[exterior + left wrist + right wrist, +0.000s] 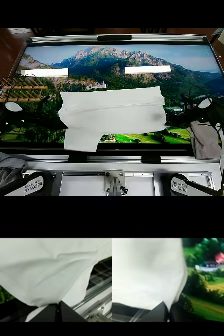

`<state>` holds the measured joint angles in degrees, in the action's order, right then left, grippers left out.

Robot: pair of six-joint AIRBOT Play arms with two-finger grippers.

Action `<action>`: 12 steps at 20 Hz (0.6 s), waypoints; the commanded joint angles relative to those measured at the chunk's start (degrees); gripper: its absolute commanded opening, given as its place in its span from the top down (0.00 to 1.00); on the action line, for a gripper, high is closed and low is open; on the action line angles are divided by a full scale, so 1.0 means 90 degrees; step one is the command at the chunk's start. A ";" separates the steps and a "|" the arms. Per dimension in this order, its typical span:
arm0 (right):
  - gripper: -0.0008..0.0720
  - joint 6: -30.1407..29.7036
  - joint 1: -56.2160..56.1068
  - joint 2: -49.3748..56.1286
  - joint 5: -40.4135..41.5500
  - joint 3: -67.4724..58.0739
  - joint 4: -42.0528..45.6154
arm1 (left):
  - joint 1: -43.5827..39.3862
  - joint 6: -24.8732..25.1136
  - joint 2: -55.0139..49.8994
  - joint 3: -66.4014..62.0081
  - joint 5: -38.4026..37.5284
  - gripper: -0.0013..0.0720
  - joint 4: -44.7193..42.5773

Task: Fold the shirts.

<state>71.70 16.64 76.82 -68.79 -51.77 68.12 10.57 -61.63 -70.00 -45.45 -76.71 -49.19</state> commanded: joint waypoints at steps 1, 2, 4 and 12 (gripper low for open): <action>0.89 -0.0185 -0.0216 -0.0223 0.0308 -0.0590 0.0265 | 0.0061 0.0068 -0.0097 -0.1115 0.0253 0.94 -0.0182; 0.89 -0.0185 -0.0442 -0.0148 0.0612 -0.0801 0.0270 | 0.0058 0.0005 -0.0221 -0.1348 0.0379 0.94 -0.0192; 0.89 -0.0007 -0.1001 0.0219 0.1382 -0.1360 0.0464 | 0.0017 -0.0068 -0.0668 -0.1831 0.0459 0.94 -0.0165; 0.89 0.0780 -0.1433 0.2499 0.1438 -0.4044 0.1107 | 0.0027 -0.0270 -0.2776 -0.4138 0.0457 0.94 -0.0119</action>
<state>77.01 4.64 93.38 -56.36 -80.95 76.97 10.79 -63.07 -89.23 -75.88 -72.93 -50.37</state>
